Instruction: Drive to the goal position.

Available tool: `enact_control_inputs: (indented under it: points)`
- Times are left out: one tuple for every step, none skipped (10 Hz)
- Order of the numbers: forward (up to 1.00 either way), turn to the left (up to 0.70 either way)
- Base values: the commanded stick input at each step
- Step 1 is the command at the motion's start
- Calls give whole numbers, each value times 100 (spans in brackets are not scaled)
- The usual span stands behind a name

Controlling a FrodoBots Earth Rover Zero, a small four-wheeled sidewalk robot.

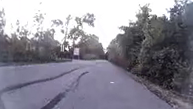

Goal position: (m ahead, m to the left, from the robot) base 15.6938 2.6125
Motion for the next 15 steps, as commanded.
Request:
enact_control_inputs:
  points:
    - [70,0]
    - [70,0]
    - [70,0]
    - [70,0]
    - [70,0]
    - [70,0]
    - [70,0]
    - [70,0]
    - [70,0]
    - [70,0]
    - [70,0]
    - [70,0]
    - [70,0]
    - [70,0]
    - [70,0]
